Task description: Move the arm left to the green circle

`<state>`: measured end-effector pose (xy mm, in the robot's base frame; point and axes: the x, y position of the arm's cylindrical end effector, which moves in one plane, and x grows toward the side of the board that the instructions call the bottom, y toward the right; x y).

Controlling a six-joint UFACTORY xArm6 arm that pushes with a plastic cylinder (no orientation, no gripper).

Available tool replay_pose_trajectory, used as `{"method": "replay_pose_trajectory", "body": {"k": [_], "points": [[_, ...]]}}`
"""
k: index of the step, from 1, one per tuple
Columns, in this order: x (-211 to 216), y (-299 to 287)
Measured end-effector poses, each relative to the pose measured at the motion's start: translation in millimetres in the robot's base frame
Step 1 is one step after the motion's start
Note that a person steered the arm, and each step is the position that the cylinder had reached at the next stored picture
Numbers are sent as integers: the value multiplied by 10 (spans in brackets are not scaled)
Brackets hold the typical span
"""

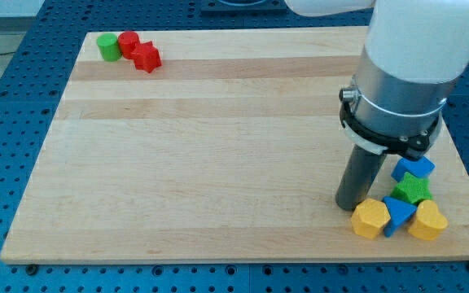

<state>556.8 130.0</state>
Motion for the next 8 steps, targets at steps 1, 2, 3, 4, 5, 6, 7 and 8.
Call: {"method": "replay_pose_trajectory", "body": {"k": [1, 2, 3, 4, 5, 6, 7, 8], "points": [[-2, -115], [-407, -378], [-940, -368], [-1377, -310], [-1307, -883], [-1330, -1798], [-1365, -2256], [-1361, -2266]]}}
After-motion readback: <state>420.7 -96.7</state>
